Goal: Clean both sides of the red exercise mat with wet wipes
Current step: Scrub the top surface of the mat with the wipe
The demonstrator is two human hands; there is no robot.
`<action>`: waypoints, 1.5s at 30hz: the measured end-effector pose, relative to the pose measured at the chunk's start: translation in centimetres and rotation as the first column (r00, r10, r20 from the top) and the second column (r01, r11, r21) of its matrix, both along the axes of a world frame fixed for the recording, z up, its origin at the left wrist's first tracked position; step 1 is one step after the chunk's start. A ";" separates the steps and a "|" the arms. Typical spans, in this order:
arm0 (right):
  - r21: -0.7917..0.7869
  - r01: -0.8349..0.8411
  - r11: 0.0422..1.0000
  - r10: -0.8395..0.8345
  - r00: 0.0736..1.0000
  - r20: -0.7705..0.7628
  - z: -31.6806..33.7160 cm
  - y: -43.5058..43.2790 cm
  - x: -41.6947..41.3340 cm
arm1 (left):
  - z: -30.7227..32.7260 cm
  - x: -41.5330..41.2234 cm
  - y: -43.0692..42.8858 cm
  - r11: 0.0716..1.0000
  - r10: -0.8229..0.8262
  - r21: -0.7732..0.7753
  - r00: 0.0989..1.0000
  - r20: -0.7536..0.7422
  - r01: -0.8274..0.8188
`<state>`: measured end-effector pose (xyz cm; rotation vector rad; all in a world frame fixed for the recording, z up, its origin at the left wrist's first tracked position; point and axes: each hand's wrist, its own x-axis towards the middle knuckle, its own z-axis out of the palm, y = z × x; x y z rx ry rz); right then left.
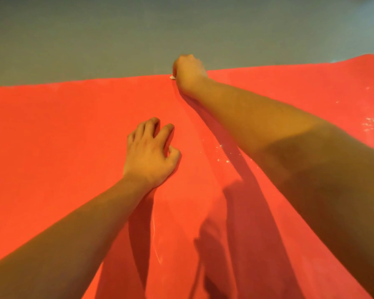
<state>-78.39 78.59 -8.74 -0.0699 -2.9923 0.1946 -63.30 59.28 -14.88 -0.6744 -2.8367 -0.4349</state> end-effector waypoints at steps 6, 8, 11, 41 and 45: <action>-0.038 -0.099 0.994 0.095 0.992 -0.077 -1.8 0.3 8.2 | 0.1 -0.1 0.0 1.000 -0.007 -0.012 1.000 -0.001 0.007; -0.001 -0.181 0.983 0.180 0.978 -0.102 -2.1 0.4 10.9 | 0.2 -0.1 0.1 1.000 -0.004 -0.015 1.000 -0.002 0.004; 0.019 -0.269 0.963 0.269 0.957 -0.103 -2.3 1.1 12.3 | 0.1 -0.1 0.2 1.000 0.000 -0.018 1.000 0.000 0.000; -0.100 -0.169 0.980 0.167 0.985 -0.031 -1.5 0.2 15.4 | 0.0 -0.5 0.1 0.996 0.015 0.088 1.000 -0.027 -0.013; -0.125 -0.216 0.968 0.218 0.976 0.001 -1.1 -0.2 19.2 | -0.1 -0.6 0.1 0.996 0.014 0.094 1.000 -0.023 -0.012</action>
